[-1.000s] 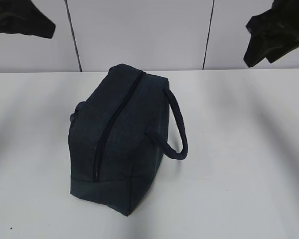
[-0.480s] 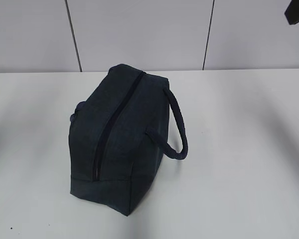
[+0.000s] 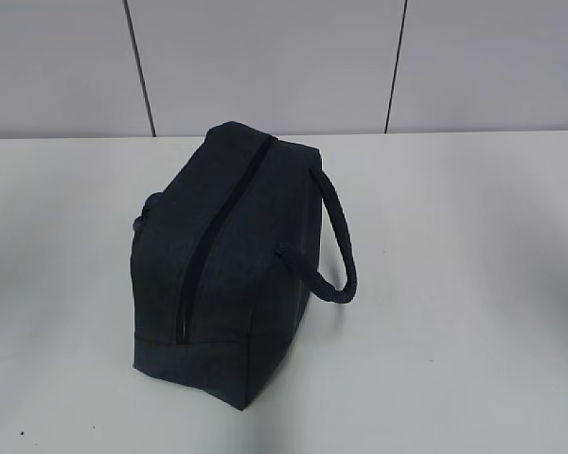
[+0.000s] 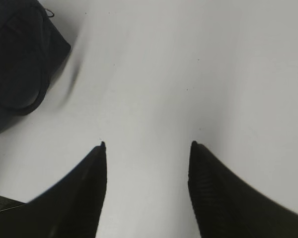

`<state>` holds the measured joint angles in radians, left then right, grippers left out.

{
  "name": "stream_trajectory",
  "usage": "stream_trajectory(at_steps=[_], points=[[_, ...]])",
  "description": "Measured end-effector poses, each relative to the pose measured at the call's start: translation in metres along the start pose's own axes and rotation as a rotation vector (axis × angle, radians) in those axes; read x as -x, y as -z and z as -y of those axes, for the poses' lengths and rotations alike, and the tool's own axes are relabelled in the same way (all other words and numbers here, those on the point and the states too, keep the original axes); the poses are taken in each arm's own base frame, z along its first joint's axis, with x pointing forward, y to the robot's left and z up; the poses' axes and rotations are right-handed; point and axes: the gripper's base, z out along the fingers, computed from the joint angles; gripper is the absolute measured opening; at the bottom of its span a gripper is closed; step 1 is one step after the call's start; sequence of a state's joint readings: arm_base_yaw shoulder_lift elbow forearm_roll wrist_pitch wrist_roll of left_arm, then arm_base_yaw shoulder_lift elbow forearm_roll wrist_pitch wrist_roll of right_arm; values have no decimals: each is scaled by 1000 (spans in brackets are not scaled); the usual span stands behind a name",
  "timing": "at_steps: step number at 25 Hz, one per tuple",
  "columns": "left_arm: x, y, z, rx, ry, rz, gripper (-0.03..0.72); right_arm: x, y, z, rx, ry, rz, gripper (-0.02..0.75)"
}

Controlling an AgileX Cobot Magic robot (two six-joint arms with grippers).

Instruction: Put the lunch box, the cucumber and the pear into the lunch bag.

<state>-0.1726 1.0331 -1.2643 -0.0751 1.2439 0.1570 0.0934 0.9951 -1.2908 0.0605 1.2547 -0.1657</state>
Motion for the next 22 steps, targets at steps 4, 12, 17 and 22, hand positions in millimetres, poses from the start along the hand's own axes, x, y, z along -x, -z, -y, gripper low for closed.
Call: stream_trajectory(at_steps=[4,12,17,22], points=[[-14,28,4,9,12,75,351,-43,19,-7,-7,-20,37,416],[-80,48,14,15,24,136,351,-120,27,-19,-7,-56,85,416],[-131,46,22,9,40,172,351,-156,24,-27,18,-68,122,400],[-177,39,28,9,40,225,351,-184,22,-27,-38,-53,164,403]])
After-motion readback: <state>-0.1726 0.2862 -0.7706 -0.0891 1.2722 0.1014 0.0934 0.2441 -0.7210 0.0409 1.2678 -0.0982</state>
